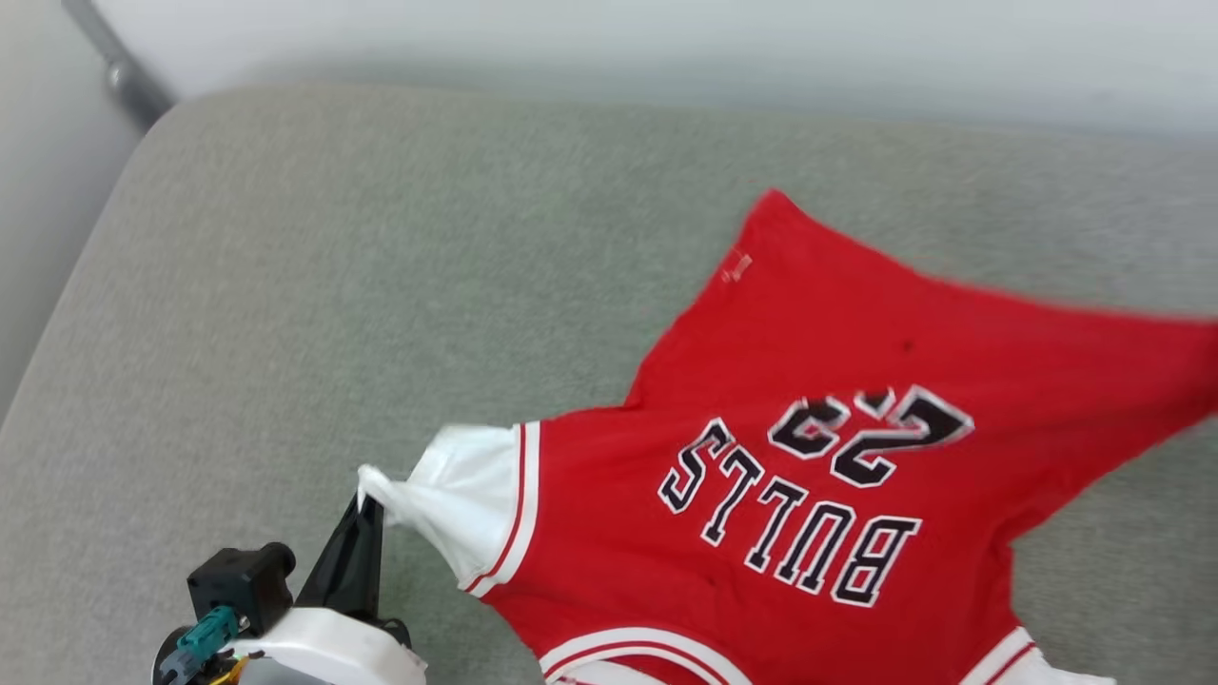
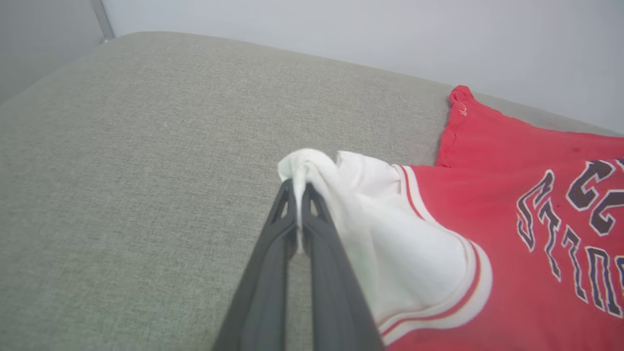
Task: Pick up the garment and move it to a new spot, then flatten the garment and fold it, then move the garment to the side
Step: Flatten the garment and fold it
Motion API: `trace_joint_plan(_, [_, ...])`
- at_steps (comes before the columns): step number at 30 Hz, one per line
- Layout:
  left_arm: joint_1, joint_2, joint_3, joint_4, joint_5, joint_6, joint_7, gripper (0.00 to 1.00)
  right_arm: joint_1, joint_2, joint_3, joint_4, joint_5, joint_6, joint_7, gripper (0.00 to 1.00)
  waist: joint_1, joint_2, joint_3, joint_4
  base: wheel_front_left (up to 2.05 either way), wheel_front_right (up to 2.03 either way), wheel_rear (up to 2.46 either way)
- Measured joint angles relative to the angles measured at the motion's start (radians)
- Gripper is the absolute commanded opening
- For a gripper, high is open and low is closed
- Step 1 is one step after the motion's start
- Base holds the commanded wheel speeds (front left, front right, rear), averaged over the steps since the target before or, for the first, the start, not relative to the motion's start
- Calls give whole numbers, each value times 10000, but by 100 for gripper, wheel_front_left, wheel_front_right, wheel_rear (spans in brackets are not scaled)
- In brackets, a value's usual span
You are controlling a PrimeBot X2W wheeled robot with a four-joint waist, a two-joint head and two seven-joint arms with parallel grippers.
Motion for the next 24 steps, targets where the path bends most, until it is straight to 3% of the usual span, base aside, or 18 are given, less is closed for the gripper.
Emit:
trace_joint_plan(4, [427,61,163,0,-161,207,59,0,2220,314,-790,-997,123,-2,182,0,0,0,-521,-515,0,0,0])
trace_joint_plan(8, [816,232,334,6,-270,355,173,0,4479,1028,-1377,-1772,119,4,439,0,-1,0,-955,-1057,0,0,0])
trace_joint_plan(15, [1421,341,499,73,-545,556,314,0,7264,2702,-2019,-2270,-40,0,499,0,-2,0,-1623,-1833,0,0,0])
trace_joint_plan(16, [1466,337,512,79,-562,568,316,0,7459,2913,-2048,-2274,8,0,489,34,-2,0,-1691,-1912,0,0,0])
trace_joint_plan(17, [1504,341,531,82,-585,610,318,0,7579,3070,-2056,-2303,54,0,376,92,-3,0,-1745,-1989,0,0,0])
trace_joint_plan(18, [1531,355,535,86,-594,614,330,0,7640,3179,-2117,-2351,52,0,186,100,-2,0,-1789,-2051,0,0,0])
trace_joint_plan(21, [1562,366,516,86,-606,614,366,0,7640,3336,-2295,-2424,90,-2,-412,100,-3,0,-1866,-2146,0,0,0])
trace_joint_plan(24, [1566,397,506,84,-606,625,433,0,7369,3256,-2322,-2502,-104,0,-1668,100,-2,0,-1841,-2155,0,0,0])
